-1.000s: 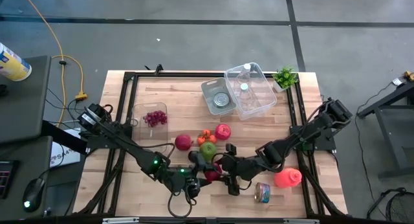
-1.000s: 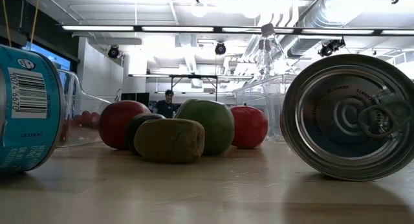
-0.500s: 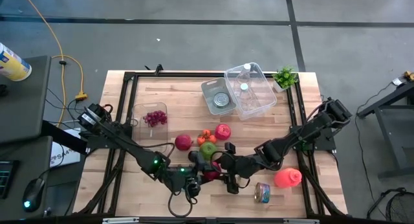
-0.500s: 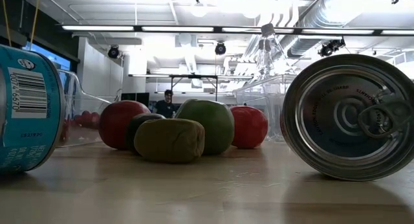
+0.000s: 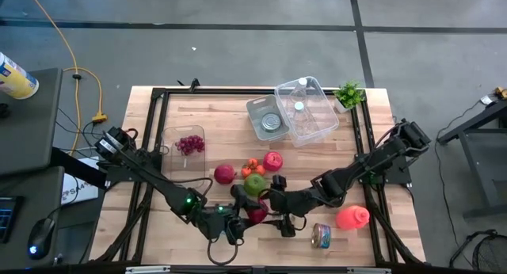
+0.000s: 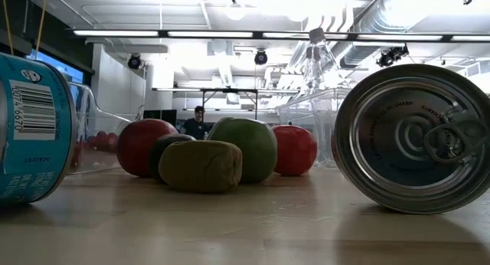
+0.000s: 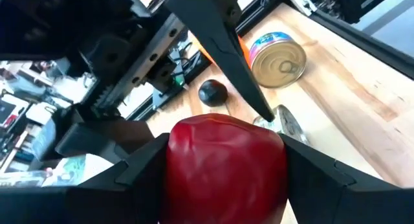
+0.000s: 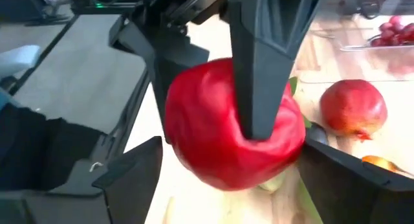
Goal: Pick & Place Food Item
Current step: Put the red tomato into the left transparent bin
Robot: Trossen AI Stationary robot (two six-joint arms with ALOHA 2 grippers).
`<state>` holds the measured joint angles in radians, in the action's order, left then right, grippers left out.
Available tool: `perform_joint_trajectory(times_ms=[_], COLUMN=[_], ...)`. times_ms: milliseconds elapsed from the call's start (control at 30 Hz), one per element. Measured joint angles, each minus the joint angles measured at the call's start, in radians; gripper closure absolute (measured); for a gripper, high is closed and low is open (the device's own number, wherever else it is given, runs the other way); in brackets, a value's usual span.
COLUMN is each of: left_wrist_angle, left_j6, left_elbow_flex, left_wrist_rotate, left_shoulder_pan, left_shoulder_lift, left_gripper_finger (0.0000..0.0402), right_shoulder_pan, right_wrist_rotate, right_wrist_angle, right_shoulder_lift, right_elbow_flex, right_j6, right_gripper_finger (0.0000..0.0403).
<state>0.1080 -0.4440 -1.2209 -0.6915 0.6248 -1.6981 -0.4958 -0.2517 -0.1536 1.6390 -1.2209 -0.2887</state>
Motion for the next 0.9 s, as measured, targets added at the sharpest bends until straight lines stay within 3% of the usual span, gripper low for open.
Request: perform_joint_trajectory(times_ms=[367, 533, 900], left_wrist_angle=[-0.027, -0.026, -0.01], left_j6=[0.025, 0.081, 0.457], left_elbow_flex=[0.0, 0.0, 0.001], left_wrist_rotate=[-0.082, -0.09, -0.11], left_shoulder_pan=[0.014, 0.013, -0.032], left_shoulder_lift=[0.0, 0.0, 0.0], left_gripper_finger=[0.0162, 0.0162, 0.0162], right_shoulder_pan=[-0.038, -0.1, -0.328], right_wrist_rotate=[-0.099, -0.28, -0.662], right_wrist_angle=[-0.114, -0.229, -0.49], right_shoulder_lift=[-0.084, -0.142, -0.169], right_elbow_flex=[0.0, 0.0, 0.005], right_j6=[-0.056, -0.125, -0.438], right_gripper_finger=[0.0058, 0.0057, 0.0058])
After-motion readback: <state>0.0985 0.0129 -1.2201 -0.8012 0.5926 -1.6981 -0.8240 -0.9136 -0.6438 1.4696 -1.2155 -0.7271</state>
